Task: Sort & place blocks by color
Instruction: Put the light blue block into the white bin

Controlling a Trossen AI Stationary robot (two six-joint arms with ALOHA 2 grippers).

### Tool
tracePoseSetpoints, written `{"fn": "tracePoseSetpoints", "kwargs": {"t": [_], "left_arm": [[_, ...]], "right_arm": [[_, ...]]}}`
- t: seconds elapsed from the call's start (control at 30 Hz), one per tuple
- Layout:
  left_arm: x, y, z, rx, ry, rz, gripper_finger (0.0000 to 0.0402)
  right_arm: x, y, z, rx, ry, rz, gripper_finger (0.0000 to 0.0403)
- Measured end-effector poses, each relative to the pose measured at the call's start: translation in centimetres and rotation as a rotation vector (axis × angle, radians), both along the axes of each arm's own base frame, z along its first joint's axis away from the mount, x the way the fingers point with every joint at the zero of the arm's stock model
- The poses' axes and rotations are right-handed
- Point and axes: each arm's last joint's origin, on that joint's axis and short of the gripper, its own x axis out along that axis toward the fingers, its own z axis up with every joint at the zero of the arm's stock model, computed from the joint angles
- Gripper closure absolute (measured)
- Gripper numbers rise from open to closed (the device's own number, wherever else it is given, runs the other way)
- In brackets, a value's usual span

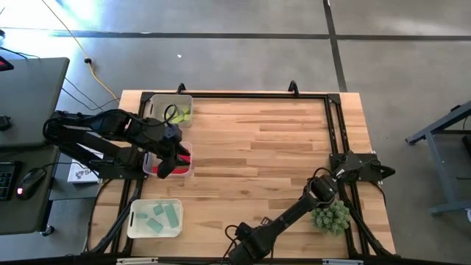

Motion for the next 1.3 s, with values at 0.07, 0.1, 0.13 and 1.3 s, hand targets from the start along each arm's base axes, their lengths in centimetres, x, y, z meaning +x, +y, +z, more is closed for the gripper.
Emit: {"fn": "tracePoseSetpoints", "kwargs": {"t": [0.07,0.1,0.13,1.3], "left_arm": [[0.0,0.0,0.0,0.001,0.0,0.0,0.0232],[0.0,0.0,0.0,0.001,0.0,0.0,0.0232],[0.0,0.0,0.0,0.001,0.0,0.0,0.0232],[-0.2,3.5,0.0,0.032,0.005,0.221,0.0232]], "right_arm": [[0.0,-0.1,0.0,0.01,0.009,0.002,0.0275],[0.1,-0.2,0.0,0.02,0.014,0.007,0.0291],[0.2,-0.3,0.0,0.029,0.016,0.015,0.0306],[6.1,-16.5,7.0,-0.15,-0.137,0.442,0.031]]}}
